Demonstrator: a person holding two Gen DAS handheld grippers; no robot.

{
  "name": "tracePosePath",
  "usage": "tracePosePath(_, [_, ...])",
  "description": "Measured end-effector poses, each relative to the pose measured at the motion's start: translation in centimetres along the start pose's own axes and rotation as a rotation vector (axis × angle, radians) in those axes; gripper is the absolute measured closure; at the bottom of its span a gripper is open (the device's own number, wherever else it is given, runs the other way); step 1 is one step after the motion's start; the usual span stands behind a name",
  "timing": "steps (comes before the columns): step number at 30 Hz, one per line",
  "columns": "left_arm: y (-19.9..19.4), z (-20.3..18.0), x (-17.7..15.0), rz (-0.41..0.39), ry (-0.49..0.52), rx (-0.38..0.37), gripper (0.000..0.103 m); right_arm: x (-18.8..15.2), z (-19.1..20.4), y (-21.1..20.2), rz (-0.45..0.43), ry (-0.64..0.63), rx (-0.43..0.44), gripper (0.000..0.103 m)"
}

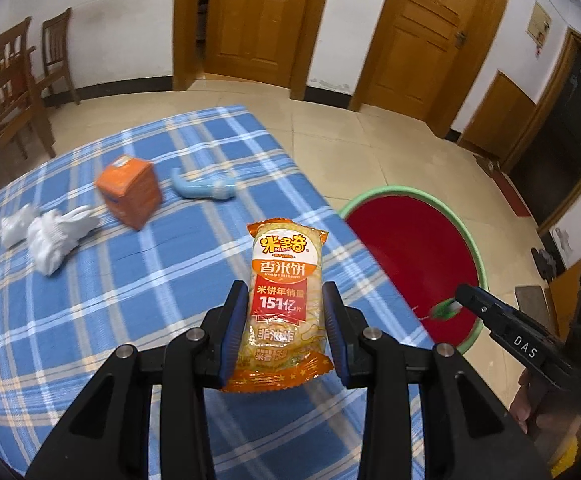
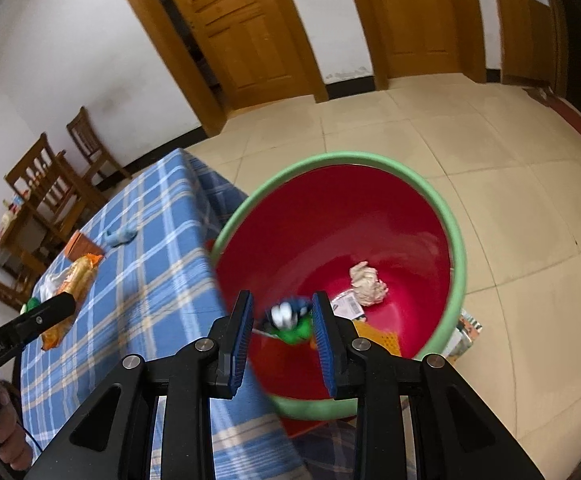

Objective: Collect trash
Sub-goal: 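Carry the snack bag and green toy over the red bucket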

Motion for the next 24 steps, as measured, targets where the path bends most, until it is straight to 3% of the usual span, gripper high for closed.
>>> tracePosePath(24, [2.9,-11.1,-0.2,0.047,0.195,-0.127,0.065,0.3,-5.5,-4.1,-0.075,0.126,-0.047,0.072])
Point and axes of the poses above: each gripper's, at about its wrist camera, not at the fingertips, and y roughly the way its jaws point, z to its left, x to its top, the point moved 7 cm from there along y, roughly the way its jaws point, and after that the axes turned 12 degrees about x, right-handed, at the moved point
